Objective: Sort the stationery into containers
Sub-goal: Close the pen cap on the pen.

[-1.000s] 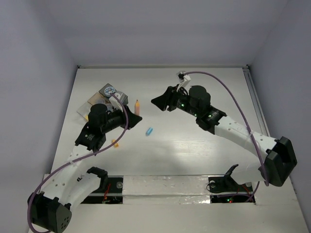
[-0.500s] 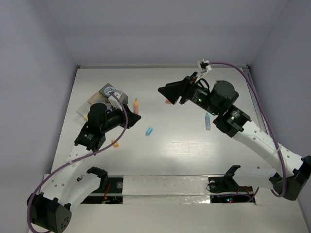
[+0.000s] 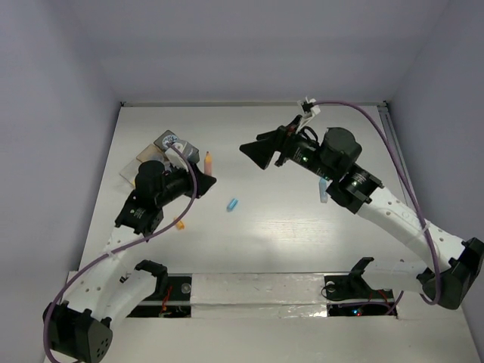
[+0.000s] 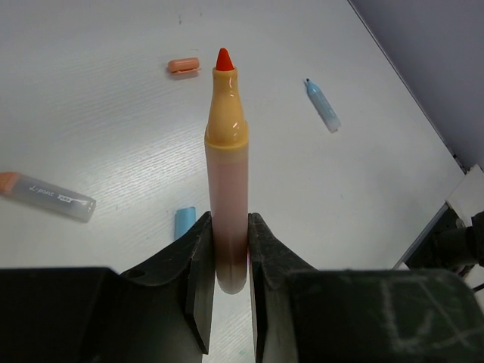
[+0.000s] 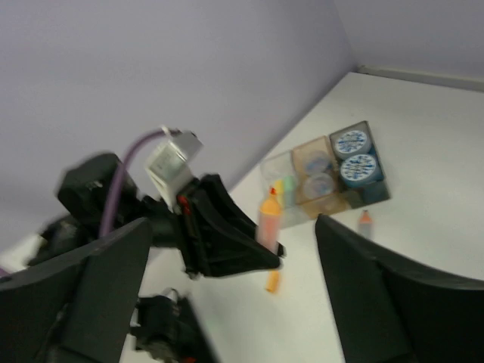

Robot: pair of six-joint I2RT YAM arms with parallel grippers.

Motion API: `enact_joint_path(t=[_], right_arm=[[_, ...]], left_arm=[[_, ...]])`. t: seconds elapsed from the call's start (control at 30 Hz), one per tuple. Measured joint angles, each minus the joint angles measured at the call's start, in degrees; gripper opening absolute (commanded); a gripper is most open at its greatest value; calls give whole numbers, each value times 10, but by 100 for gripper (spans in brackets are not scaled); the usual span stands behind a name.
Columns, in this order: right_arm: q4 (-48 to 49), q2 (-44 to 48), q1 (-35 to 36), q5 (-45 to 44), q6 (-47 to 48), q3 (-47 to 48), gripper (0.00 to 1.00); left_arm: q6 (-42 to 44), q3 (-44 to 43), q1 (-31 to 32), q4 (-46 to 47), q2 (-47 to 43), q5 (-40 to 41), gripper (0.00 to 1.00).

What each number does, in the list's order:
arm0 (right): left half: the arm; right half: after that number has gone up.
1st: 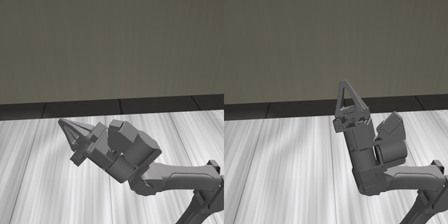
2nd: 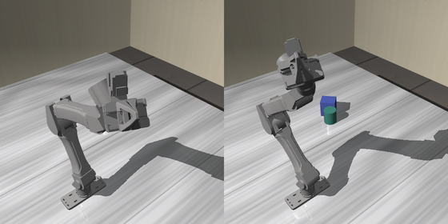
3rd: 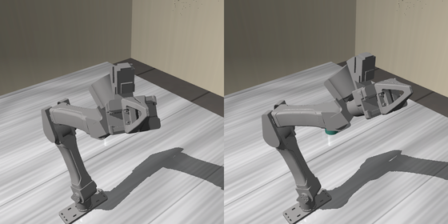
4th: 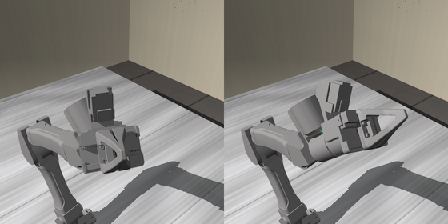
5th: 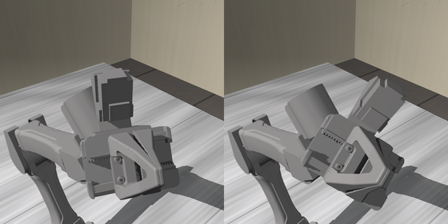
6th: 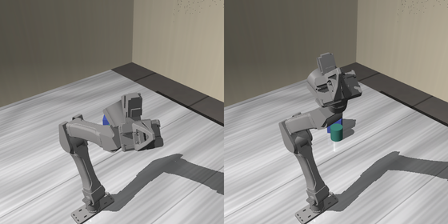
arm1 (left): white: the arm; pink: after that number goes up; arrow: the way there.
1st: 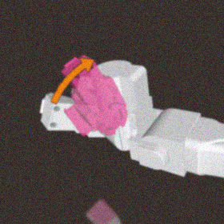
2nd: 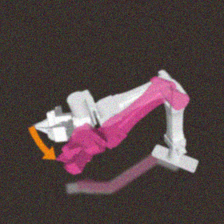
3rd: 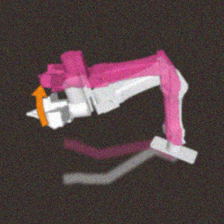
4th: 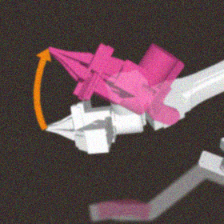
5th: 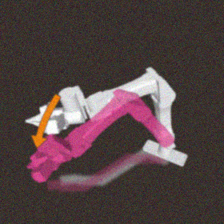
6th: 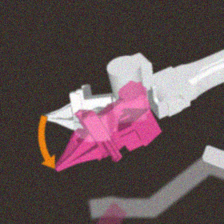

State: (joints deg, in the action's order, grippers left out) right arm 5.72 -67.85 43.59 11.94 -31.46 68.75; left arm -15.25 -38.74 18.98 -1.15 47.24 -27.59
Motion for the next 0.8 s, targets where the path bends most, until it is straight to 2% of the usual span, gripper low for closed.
enact_joint_path(t=[0.13,0.27,0.3,0.33,0.37,0.4,0.43,0.47,0.5,0.67,0.7,0.73,0.8], right_arm=[[10,9,0,10,19,-47,100],[9,-20,3,31,32,-64,100],[12,-31,7,36,33,-71,96],[17,-43,11,38,34,-79,89],[21,-55,18,40,35,-88,76],[23,-72,26,44,37,-95,53],[22,-89,34,46,38,-97,48],[24,-115,45,47,38,-96,37],[23,-140,55,47,39,-92,22],[7,-296,112,40,52,-16,24],[7,-325,120,38,53,3,27],[6,-351,128,39,55,19,39],[0,-393,140,40,57,49,44]], left_arm=[[-2,-6,-11,-7,-15,42,0],[-7,-34,-26,-27,-46,104,0],[-7,-46,-28,-33,-54,123,0],[-8,-58,-28,-38,-60,143,0],[-8,-71,-28,-43,-69,163,0],[-8,-83,-28,-46,-78,182,0],[-8,-95,-28,-48,-88,199,0],[-8,-104,-28,-47,-98,212,0],[-8,-111,-28,-45,-108,226,0],[-7,-125,-29,-31,-157,243,0],[-7,-125,-29,-28,-162,244,0],[-7,-125,-29,-26,-165,245,0],[-5,-123,-29,-23,-169,247,0]])
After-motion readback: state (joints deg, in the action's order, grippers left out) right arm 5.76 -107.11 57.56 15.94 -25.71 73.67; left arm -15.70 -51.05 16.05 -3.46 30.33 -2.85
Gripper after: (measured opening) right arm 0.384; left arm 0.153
